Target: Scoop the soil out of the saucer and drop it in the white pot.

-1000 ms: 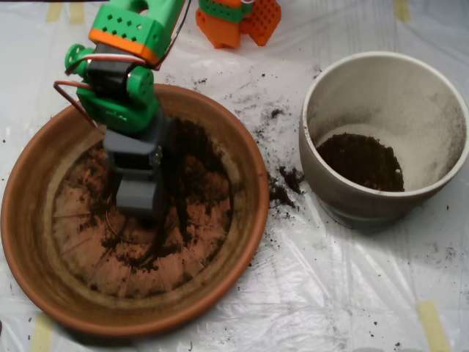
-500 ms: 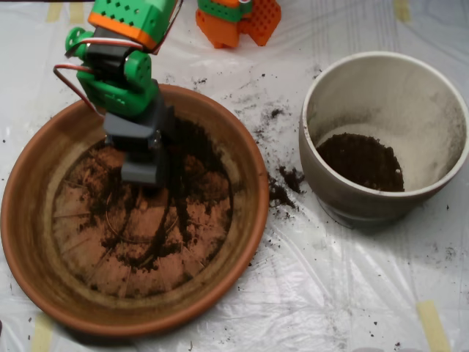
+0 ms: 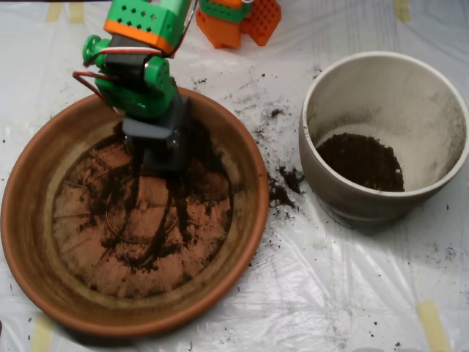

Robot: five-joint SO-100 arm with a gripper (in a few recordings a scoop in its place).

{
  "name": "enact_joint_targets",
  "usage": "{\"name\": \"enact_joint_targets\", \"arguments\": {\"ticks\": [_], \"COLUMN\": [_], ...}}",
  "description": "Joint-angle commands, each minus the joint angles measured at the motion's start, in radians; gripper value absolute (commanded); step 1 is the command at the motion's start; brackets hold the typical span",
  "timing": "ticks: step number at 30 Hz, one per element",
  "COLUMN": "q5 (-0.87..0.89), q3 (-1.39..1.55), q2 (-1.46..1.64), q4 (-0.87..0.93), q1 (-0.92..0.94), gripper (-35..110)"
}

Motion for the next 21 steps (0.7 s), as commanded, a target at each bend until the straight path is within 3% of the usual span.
{"name": "enact_joint_targets", "arguments": {"ticks": [1, 10, 21], "q5": [0.054, 0.224, 0.23], "q3": [-0.087, -0.219, -0.552], "q2": [0.106, 0.376, 0.439], "q4": [0.038, 0.115, 0.299], "q1": [-0.035, -0.186, -0.445], "gripper": [-1, -1, -1]}}
